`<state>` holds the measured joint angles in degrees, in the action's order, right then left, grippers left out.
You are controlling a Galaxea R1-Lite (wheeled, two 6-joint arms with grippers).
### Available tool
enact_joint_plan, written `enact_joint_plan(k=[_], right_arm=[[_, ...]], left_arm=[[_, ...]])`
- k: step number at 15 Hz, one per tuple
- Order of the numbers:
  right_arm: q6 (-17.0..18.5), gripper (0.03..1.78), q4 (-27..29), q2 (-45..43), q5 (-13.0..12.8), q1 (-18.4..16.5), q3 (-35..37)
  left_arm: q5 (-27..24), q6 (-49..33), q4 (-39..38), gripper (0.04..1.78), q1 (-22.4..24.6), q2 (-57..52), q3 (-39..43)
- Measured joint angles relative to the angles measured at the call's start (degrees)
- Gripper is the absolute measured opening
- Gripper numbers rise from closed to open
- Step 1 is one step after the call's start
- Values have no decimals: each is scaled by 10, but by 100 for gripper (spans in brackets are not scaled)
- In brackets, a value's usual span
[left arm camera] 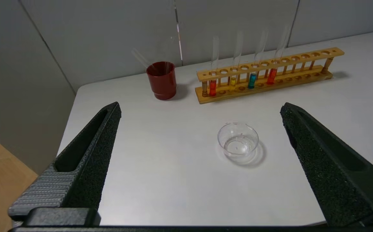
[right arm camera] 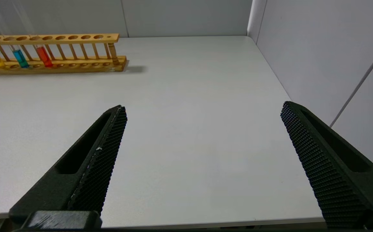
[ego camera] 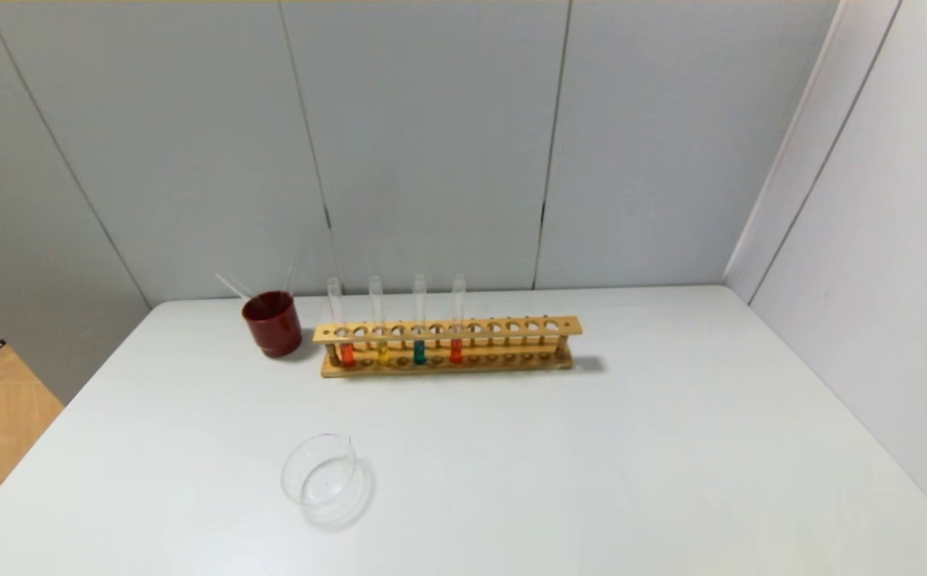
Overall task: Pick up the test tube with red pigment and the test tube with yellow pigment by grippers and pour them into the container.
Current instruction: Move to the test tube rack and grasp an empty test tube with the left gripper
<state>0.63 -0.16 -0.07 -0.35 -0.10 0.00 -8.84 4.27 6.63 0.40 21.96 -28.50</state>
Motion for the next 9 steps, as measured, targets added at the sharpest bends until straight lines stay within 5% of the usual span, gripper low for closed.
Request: enact_joint_plan(k=[9], right_arm=[[0,175,0,0,0,0,0]], left_arm=[[-19,-6,-215,175,-17,383,-101]])
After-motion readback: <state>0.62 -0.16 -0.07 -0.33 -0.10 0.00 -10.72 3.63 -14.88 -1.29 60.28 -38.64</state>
